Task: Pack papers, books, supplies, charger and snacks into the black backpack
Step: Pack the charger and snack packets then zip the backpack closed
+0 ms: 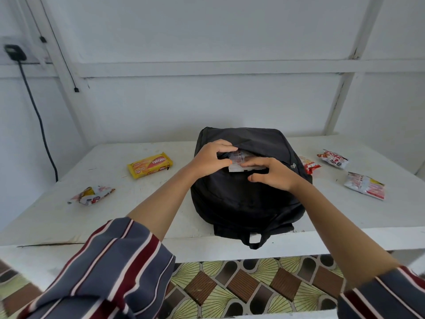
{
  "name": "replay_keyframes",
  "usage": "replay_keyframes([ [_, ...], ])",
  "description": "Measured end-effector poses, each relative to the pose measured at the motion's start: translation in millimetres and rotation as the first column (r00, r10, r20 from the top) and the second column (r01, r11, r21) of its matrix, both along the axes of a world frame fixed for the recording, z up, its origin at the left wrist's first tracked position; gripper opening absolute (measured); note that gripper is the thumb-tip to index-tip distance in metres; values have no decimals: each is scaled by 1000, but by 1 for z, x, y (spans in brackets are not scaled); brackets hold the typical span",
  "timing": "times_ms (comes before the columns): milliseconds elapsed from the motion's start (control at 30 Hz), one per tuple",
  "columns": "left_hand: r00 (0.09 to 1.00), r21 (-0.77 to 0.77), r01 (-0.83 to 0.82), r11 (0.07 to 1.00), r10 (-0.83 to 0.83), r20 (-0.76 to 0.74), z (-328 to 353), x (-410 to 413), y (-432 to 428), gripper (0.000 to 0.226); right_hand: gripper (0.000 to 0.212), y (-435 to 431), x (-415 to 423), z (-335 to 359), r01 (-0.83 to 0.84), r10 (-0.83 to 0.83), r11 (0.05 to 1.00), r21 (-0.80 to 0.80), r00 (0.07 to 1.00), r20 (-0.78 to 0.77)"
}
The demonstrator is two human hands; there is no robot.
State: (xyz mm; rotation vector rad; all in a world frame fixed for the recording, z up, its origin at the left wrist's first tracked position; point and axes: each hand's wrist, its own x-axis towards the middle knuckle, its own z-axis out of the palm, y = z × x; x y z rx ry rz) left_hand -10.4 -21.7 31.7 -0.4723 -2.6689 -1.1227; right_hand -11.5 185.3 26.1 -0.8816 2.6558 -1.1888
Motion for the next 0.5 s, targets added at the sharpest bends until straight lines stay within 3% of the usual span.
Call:
replay_keyframes([
  [167,1000,16,-1,1000,1,-2,-3,-3,-1,41,24,-1,5,-2,-114,119,992,-47,987,110],
  [500,1000,20,9,1000,-9,-5,-3,-4,-2,40,20,-13,-15,3,-63,71,996,-57,988,137],
])
